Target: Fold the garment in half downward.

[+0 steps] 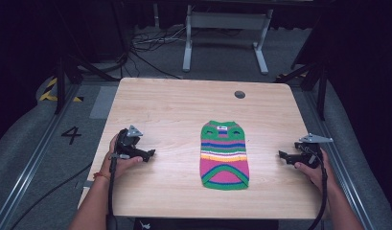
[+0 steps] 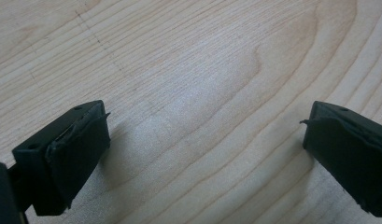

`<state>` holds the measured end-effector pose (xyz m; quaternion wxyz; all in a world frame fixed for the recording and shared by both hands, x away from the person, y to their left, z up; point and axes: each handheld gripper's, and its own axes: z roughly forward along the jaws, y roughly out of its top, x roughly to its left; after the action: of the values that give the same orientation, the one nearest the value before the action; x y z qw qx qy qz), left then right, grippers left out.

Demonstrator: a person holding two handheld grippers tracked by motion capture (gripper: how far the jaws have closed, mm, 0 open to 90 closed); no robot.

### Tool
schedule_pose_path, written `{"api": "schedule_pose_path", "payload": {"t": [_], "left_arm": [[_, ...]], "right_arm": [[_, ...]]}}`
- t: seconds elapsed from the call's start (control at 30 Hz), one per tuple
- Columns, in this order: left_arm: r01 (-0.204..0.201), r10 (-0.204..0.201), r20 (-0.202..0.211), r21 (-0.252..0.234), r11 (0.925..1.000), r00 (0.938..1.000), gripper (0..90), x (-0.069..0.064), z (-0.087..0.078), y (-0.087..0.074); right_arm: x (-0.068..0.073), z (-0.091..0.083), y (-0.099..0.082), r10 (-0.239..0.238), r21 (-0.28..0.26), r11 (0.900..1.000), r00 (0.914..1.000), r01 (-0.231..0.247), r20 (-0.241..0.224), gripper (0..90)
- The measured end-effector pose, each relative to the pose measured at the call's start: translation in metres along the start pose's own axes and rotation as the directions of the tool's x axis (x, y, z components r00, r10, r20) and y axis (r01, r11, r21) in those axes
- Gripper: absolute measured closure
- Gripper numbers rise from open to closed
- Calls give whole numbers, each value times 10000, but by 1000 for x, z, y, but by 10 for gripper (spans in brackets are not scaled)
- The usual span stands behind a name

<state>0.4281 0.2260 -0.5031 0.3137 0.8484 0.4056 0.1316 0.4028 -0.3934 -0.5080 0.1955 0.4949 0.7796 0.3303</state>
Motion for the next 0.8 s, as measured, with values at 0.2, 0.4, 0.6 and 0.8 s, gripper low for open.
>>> {"api": "schedule_pose_path", "payload": {"t": [0.2,0.4,0.6,0.8], "left_arm": [[-63,63,27,30,10000,10000,16,0,0,0],[-98,100,196,-117,9999,9998,176,-4,-3,2],[-202,223,1047,-209,9996,9943,207,-9,-6,9],[-609,703,1596,-634,9961,9847,255,-20,-8,33]], "right_arm": [[1,-1,1,-275,168,9995,9991,281,-330,134],[1,-2,1,-333,246,9991,9988,342,-365,147],[4,-5,6,-439,78,9990,9950,448,-894,252],[14,-10,27,-748,-445,9966,9861,689,-1486,373]]}}
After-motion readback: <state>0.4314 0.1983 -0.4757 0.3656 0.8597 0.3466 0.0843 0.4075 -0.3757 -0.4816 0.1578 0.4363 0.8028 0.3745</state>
